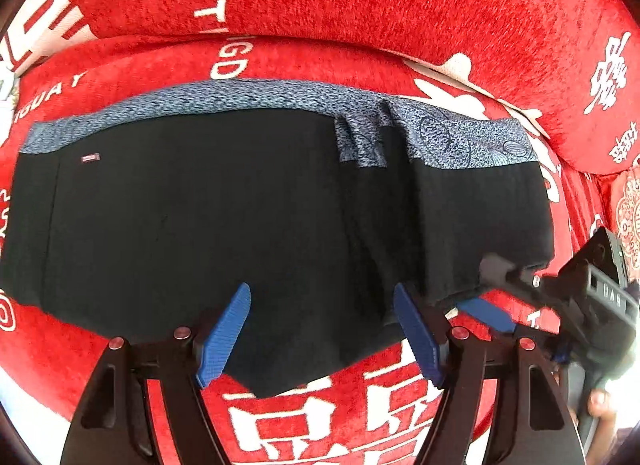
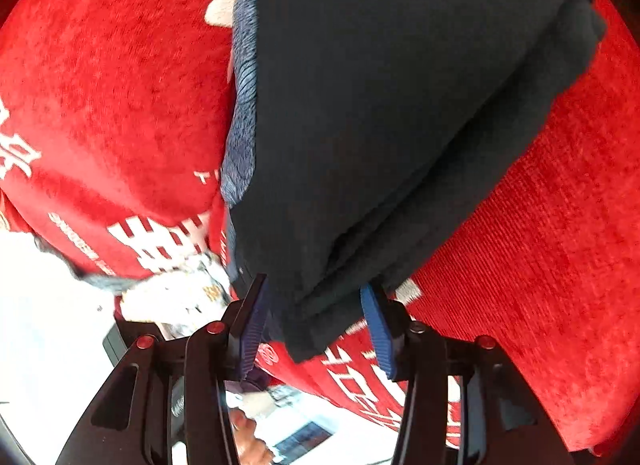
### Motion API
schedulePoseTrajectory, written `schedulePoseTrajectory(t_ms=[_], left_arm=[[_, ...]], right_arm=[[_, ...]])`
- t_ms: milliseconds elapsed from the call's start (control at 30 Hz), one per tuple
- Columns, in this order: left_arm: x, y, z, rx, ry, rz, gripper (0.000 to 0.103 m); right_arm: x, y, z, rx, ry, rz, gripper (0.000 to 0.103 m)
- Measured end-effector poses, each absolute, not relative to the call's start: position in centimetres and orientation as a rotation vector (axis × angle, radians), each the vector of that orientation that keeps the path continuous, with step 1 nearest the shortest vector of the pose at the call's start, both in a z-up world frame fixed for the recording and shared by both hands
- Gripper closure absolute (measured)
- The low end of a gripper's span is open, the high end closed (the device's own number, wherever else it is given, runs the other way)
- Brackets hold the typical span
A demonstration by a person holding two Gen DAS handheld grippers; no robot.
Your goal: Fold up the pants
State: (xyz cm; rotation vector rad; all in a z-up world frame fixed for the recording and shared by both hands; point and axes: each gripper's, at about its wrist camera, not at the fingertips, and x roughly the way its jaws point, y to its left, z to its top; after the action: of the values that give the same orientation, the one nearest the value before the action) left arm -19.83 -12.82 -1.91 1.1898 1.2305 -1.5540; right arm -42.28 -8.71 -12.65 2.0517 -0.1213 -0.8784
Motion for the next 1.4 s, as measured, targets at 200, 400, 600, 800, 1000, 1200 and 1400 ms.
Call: schedulePoseTrajectory(t_ms=[200,400,600,800,1000,1200,1400], left_arm=[[-17.9,-11.9,-2.1,1.219,1.226,-1.516,0.028],[-16.0,-11.5,-1.0,1.211,1.172,-1.523,0.028],[-15.5,-12.1,-0.3,1.22,1.158,-1.525,0.028],[-18.4,-14.0,0.3,1.232,1.128,-1.576,0.028],[-24.3,-16.8,-0.3,1.169,1.237,-1.702,0.028],[-25.7,-17.7,-4.6,1.202,1.331,-1.637,0.054],[-24.9,-15.6,-4.2,1.201,1.264,-1.598,0.063]], right_arm=[[-42.4,-9.4,-13.4,2.066,-0.128,-0.884,0.09],[-40.9,-9.6,-11.1,1.983,-0.23,-0.872,0.091],[-39.2,-9.0,-13.8,2.087,-0.107,-0.879,0.075],[-42.6,-10.6,-4.5,1.71,0.264,-0.776,0.047],[-55.3,-15.9,-4.5,1.583,0.333,-1.054,0.035],[-57.6,-19.5,-13.1,1.811,0.226,-0.842,0.042],[-56.0,-19.8,-10.4,1.752,0.3,-0.785,0.07]])
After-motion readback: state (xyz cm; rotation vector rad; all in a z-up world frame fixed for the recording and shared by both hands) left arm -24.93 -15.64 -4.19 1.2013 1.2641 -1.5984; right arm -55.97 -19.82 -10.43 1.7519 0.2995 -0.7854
